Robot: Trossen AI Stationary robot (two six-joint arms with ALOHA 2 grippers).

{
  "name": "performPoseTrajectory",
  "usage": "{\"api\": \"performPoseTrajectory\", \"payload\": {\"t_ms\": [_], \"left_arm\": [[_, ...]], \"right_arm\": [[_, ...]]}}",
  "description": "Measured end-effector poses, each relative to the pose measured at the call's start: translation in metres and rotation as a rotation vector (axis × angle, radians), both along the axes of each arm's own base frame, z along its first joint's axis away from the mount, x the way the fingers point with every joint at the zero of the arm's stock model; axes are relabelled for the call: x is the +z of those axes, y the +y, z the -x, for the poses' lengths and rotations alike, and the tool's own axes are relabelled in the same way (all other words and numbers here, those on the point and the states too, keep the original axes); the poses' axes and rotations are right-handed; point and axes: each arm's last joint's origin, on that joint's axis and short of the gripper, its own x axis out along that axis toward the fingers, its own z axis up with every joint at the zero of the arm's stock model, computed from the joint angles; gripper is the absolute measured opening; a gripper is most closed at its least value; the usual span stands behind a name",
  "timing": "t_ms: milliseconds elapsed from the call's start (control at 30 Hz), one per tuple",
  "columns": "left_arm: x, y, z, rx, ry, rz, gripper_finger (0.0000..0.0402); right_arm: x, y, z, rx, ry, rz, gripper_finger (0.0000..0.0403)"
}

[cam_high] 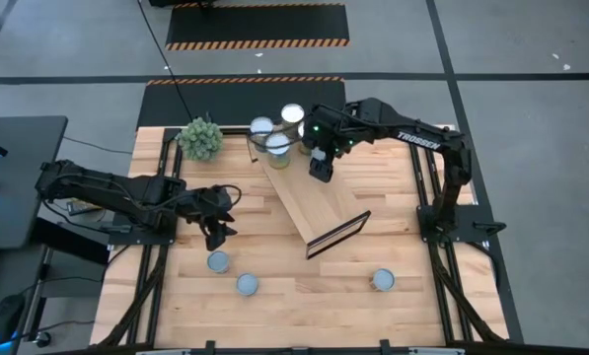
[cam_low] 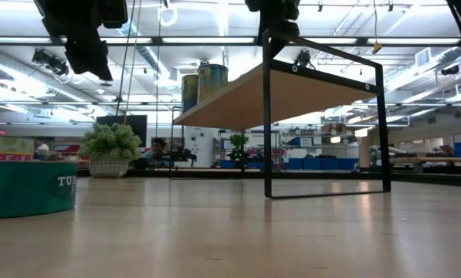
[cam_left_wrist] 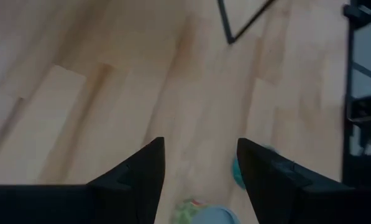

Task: Pick and place cans onto a shelf
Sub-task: Put the canned peas on the shelf

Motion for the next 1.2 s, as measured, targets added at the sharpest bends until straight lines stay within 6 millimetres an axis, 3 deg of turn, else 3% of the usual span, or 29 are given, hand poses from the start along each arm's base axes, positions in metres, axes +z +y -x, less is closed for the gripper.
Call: {"api": "performPoseTrajectory", "payload": {"t_ms": [433,633,900,1200], "left_arm": [[0.000,-0.034,0.009,-0.229,0.007,0.024,0.0180],[-0.007,-0.052,0.012,-0.306,0.049,-0.023,0.0223],[-0.032,-0.075,0.014,-0.382,0.217,-0.161,0.0281],[-0.051,-0.108,0.021,-0.508,0.277,-0.276,0.0248]], "right_arm": [[0.000,0.068,-0.010,0.074,-0.021,-0.005,0.0346],[0.002,0.107,-0.011,0.073,-0.063,0.006,0.0346],[0.004,0.160,-0.006,0.034,-0.139,0.017,0.0346],[0.005,0.189,0.002,0.004,-0.179,0.046,0.0345]]}}
